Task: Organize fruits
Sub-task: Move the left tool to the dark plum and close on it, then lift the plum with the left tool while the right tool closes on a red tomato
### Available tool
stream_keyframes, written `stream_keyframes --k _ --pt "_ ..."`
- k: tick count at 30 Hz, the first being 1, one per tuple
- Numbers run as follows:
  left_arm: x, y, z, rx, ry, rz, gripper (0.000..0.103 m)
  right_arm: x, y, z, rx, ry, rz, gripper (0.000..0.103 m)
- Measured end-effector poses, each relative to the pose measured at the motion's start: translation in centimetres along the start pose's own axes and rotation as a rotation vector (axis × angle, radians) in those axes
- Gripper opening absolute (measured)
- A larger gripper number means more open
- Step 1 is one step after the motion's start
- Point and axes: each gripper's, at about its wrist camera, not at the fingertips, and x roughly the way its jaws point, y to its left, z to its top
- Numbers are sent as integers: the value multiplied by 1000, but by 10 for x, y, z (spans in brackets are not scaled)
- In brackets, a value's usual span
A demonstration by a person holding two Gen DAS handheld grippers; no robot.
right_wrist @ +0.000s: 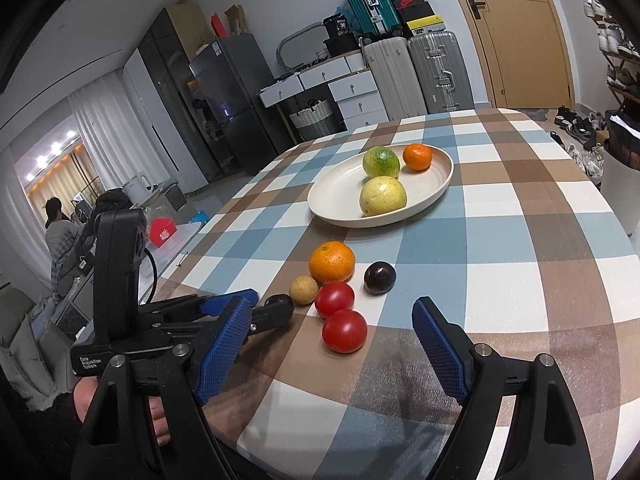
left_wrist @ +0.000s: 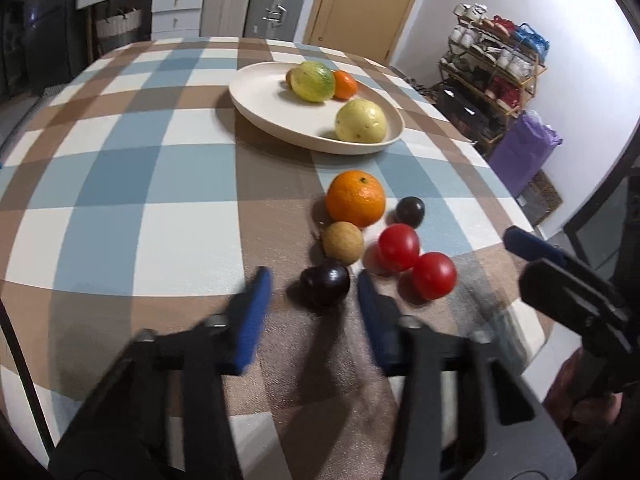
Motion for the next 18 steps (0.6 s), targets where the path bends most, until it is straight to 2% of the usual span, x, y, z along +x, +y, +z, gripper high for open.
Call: stream_keyframes --k 1,7,18 --pt "1 1 0 -5 14 -42 23 0 0 0 2 3 2 85" --pt "0 1 -3 8 13 -65 23 5 0 -2 17 31 17 85" --pt "-15 1 -8 16 -27 -68 22 12 8 -4 -1 60 22 85"
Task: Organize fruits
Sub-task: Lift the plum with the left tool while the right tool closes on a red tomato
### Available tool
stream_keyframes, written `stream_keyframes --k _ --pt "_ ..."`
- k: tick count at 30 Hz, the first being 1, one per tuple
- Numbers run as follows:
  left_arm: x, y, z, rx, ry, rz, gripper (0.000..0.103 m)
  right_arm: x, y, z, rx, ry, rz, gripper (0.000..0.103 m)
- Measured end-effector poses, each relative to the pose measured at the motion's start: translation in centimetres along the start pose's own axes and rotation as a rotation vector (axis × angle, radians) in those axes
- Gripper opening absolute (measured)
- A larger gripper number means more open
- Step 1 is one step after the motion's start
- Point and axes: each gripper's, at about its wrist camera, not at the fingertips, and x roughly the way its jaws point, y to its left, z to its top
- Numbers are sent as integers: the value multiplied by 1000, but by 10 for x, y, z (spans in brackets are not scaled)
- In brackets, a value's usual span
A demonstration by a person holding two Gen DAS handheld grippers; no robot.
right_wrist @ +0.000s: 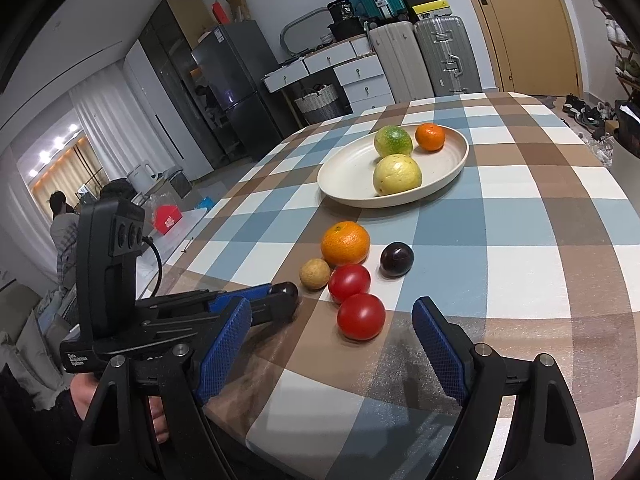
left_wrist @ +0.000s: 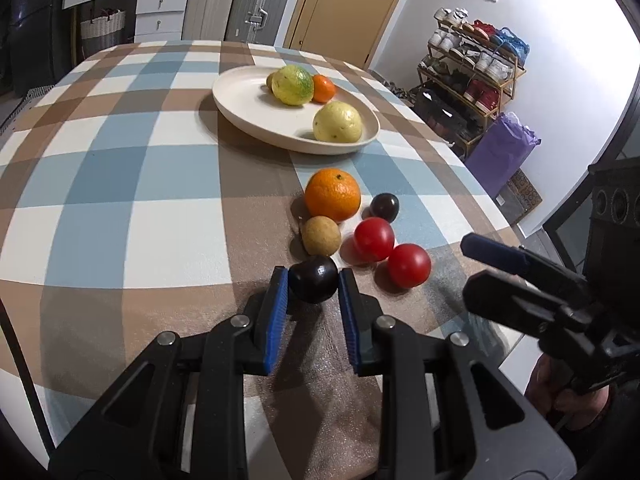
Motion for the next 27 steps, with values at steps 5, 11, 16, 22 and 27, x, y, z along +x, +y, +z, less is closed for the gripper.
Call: stream_keyframes --k 5,11,16,22,27 --pt "-16 5 1 -10 -32 8 23 3 0 -1 1 14 -6 85" --pt "-31 10 0 -9 -51 26 23 12 1 -4 -2 38 -17 85" --pt "-39 14 -4 -20 -60 24 23 17 0 -4 -6 51 -28 85" --pt "-40 19 -6 -29 -53 23 23 24 2 -4 -16 60 -30 84" --pt "-41 21 -8 -39 -55 23 23 29 3 -3 -27 71 -41 76"
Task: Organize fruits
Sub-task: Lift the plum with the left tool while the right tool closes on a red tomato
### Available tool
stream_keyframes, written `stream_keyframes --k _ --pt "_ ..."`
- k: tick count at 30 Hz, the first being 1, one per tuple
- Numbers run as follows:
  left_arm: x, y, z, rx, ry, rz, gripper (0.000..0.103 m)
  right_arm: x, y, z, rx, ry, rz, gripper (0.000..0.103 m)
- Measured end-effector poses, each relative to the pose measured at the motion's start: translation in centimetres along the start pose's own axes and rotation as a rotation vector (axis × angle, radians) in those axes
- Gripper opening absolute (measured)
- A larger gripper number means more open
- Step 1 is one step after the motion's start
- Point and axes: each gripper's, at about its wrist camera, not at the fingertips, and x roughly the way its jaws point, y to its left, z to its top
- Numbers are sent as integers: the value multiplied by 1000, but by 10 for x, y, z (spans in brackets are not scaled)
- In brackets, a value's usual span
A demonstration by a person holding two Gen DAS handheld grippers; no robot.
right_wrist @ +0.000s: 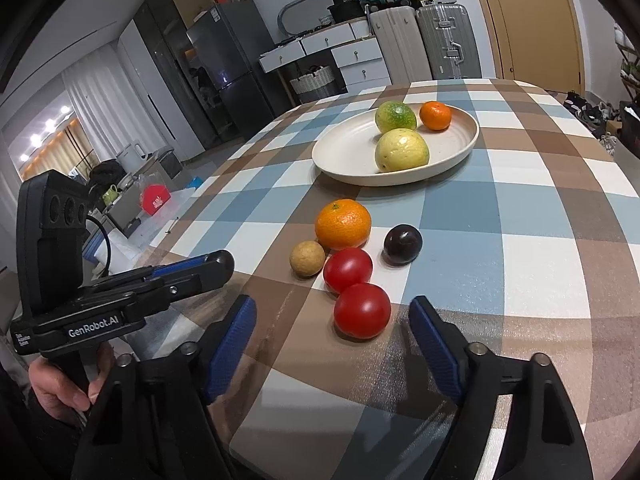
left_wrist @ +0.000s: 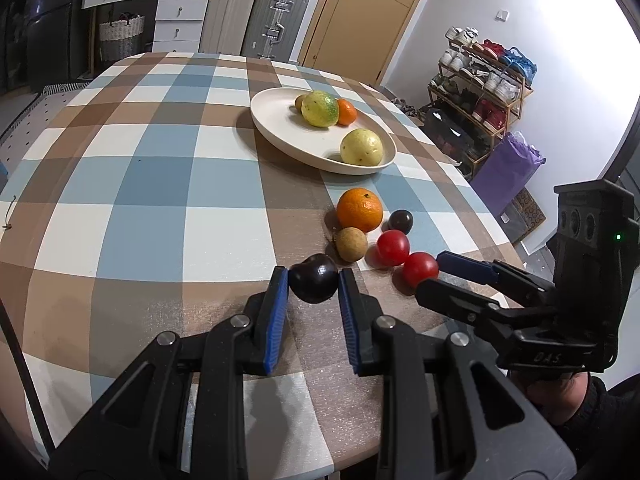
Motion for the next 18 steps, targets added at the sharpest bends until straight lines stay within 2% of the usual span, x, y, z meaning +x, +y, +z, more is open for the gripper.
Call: stream_keyframes --k 8,11,18 --pt "2 2 -1 -5 9 -4 23 8 4 -2 -37 29 -33 52" --pt "4 2 -1 -5 13 -6 23 11 5 -3 -50 41 -46 31" --pt "7 2 0 -3 17 -7 23 12 1 -3 -28 33 -22 29"
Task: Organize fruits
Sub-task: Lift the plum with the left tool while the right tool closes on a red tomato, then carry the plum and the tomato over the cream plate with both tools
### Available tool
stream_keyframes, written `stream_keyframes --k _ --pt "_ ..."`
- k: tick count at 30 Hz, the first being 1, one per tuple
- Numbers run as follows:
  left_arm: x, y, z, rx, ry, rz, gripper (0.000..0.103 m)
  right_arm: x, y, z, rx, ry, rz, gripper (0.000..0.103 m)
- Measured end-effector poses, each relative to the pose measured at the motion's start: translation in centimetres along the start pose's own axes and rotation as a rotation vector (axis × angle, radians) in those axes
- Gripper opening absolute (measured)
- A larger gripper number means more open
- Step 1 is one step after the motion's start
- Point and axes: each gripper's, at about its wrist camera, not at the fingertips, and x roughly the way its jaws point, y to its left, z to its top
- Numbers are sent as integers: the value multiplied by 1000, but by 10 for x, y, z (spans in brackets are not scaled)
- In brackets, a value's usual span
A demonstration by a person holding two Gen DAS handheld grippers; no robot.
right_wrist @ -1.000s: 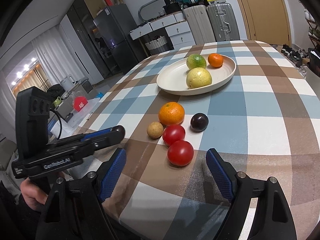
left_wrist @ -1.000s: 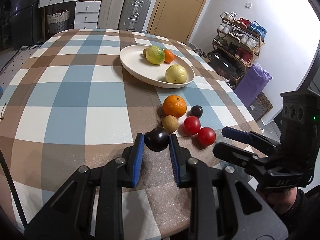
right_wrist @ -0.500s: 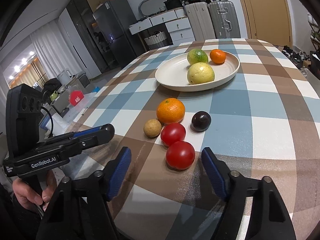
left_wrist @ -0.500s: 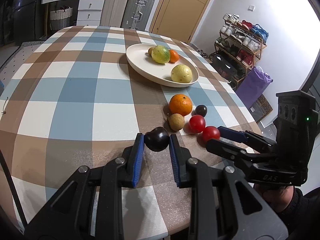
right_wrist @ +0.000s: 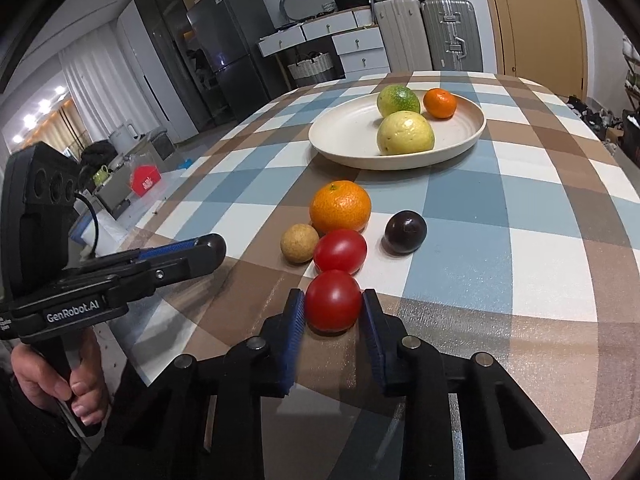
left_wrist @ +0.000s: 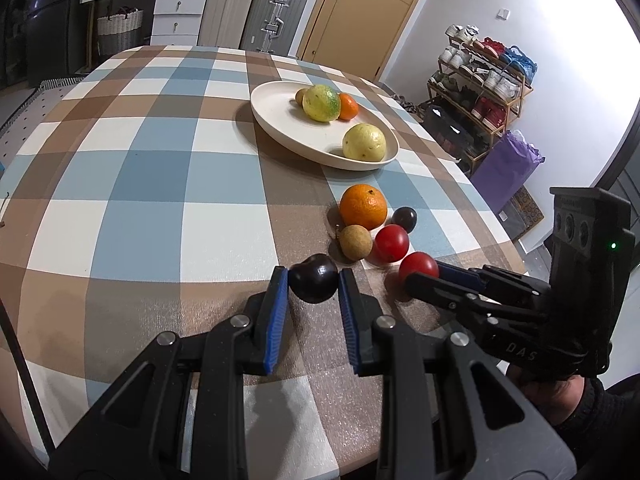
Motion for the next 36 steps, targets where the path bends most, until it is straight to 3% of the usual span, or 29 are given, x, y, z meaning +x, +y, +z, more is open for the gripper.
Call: stream_keyframes --k 8,16,27,36 --pt "7 -1 10 -5 0 -13 23 -11 -5 2 46 -37 53 29" --pt "12 3 44 -19 -18 -30 23 -28 -9 25 65 -117 87 29" --pt "33 5 137 12 -57 -28 23 -33 -36 108 36 -204 89 29" --pt "84 8 202 38 -30 -5 23 3 -68 160 46 -166 66 29"
